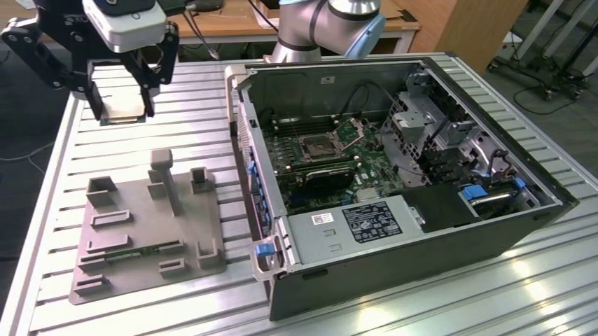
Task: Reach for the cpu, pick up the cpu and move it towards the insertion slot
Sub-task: 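Pick up the cpu and move it towards the insertion slot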
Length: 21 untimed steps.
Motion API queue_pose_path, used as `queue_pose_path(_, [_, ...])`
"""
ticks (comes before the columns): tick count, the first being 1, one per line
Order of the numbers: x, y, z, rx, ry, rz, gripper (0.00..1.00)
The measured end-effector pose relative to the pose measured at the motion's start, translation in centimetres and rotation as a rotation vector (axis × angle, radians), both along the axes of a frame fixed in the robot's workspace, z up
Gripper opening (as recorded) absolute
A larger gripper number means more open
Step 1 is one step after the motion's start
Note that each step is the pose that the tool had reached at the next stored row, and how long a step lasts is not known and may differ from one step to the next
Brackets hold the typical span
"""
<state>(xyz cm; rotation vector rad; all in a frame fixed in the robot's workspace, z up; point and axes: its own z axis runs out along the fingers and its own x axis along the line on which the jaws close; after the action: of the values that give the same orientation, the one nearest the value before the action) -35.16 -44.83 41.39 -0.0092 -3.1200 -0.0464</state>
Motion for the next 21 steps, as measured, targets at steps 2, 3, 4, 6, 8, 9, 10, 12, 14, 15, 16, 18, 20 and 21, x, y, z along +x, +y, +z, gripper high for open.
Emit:
queue_pose_path(2, [0.05, 0.00, 0.00, 0.0000, 0.0001, 0.000, 0.55])
queue_pose_path(3, [0.08, 0.00, -0.01, 0.0000, 0.0001, 0.000, 0.55])
queue_pose_path(4, [0.10, 0.00, -0.01, 0.0000, 0.0000, 0.000, 0.55])
queue_pose_path(6, [0.14, 0.00, -0.02, 0.0000, 0.0000, 0.000, 0.55])
queue_pose_path(8, [0.18, 0.00, -0.02, 0.0000, 0.0000, 0.000, 0.55])
queue_pose_path(9, [0.20, 0.00, -0.02, 0.0000, 0.0000, 0.000, 0.55])
queue_pose_path(10, [0.26, 0.00, -0.03, 0.0000, 0.0000, 0.000, 0.55])
queue_pose_path(12, [0.31, 0.00, -0.05, 0.0000, 0.0000, 0.000, 0.55])
queue_pose_path(14, [0.35, 0.00, -0.05, 0.0000, 0.0000, 0.000, 0.55])
queue_pose_path(15, [0.37, 0.00, -0.05, 0.0000, 0.0000, 0.000, 0.55])
queue_pose_path(16, [0.39, 0.00, -0.06, 0.0000, 0.0000, 0.000, 0.55])
queue_pose_path(18, [0.44, 0.00, -0.07, 0.0000, 0.0000, 0.000, 0.55])
queue_pose_path(20, [0.49, 0.00, -0.07, 0.0000, 0.0000, 0.000, 0.55])
queue_pose_path(21, [0.52, 0.00, -0.07, 0.0000, 0.0001, 0.000, 0.55])
